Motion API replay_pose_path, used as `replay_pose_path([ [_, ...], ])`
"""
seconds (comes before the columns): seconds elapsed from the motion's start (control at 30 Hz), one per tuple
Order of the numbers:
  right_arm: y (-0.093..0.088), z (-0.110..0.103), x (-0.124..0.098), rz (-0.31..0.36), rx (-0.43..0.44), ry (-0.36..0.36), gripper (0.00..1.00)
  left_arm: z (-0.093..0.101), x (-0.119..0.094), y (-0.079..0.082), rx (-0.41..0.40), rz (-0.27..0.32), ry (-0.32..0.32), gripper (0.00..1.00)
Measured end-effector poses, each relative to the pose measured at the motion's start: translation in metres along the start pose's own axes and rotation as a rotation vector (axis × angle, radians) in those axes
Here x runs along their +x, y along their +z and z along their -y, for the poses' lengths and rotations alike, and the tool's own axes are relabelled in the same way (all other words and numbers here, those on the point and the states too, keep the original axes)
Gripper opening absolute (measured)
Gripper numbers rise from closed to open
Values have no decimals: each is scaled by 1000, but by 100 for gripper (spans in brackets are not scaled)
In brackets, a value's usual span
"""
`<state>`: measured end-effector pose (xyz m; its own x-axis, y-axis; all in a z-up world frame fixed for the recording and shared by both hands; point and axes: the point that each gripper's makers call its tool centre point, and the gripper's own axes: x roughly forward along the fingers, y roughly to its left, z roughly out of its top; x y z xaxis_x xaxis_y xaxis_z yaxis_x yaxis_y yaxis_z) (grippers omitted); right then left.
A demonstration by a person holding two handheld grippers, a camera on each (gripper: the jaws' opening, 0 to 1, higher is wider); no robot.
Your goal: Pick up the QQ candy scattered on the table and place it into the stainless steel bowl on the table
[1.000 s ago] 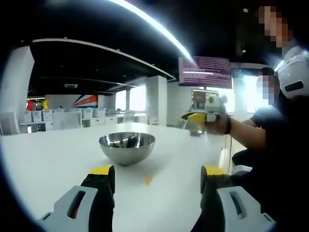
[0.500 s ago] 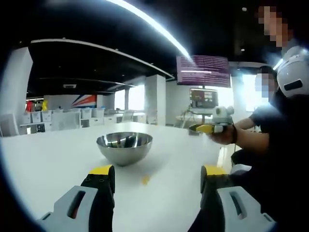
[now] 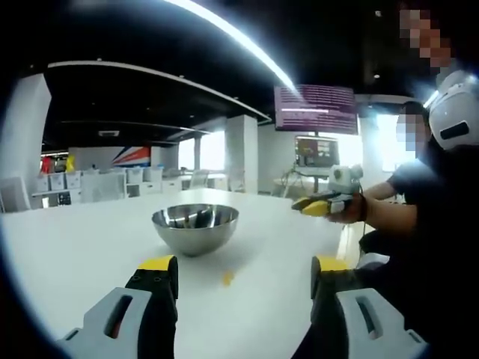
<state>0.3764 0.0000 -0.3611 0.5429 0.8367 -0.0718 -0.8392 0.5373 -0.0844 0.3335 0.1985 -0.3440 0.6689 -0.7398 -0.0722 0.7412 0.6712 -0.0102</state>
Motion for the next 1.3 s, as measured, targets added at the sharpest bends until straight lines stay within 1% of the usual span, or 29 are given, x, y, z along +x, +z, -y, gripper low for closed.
replay_pose_path([
  [0.07, -9, -2, 4, -40, -14, 8, 21, 1, 0, 0, -1, 2, -2, 73],
  [0.1, -18, -4, 7, -81, -38, 17, 21, 1, 1, 0, 0, 1, -4, 73],
  [0.17, -36, -8, 11, -157, -44, 32, 21, 1, 1, -1, -1, 0, -5, 73],
  [0.2, -40, -9, 13, -168, -51, 32, 21, 1, 1, -1, -1, -2, -5, 73],
  [0.3, -53, -11, 19, -214, -37, 42, 21, -1, 0, -4, -4, -4, -2, 73],
  [0.43, -62, -13, 25, -256, -42, 56, 21, -2, -2, -6, -10, -4, 0, 73],
  [0.53, -63, -13, 33, -268, -38, 74, 21, -2, -2, -8, -14, -4, -1, 72],
  [0.6, -63, -14, 44, -285, -60, 96, 21, -1, -1, -9, -16, -7, -3, 72],
  [0.8, -63, -22, 88, -297, -83, 168, 20, 3, -2, -8, -12, -11, -13, 72],
  [0.97, -68, -24, 116, -314, -99, 210, 19, 3, -7, -6, -9, -9, -4, 72],
  [1.13, -72, -27, 133, -319, -85, 234, 17, 1, -12, -5, -8, -7, 9, 72],
  [1.2, -76, -27, 137, -329, -89, 239, 17, -1, -14, -6, -10, -7, 13, 72],
  [1.3, -76, -26, 141, -325, -76, 241, 16, -3, -16, -7, -12, -9, 22, 72],
])
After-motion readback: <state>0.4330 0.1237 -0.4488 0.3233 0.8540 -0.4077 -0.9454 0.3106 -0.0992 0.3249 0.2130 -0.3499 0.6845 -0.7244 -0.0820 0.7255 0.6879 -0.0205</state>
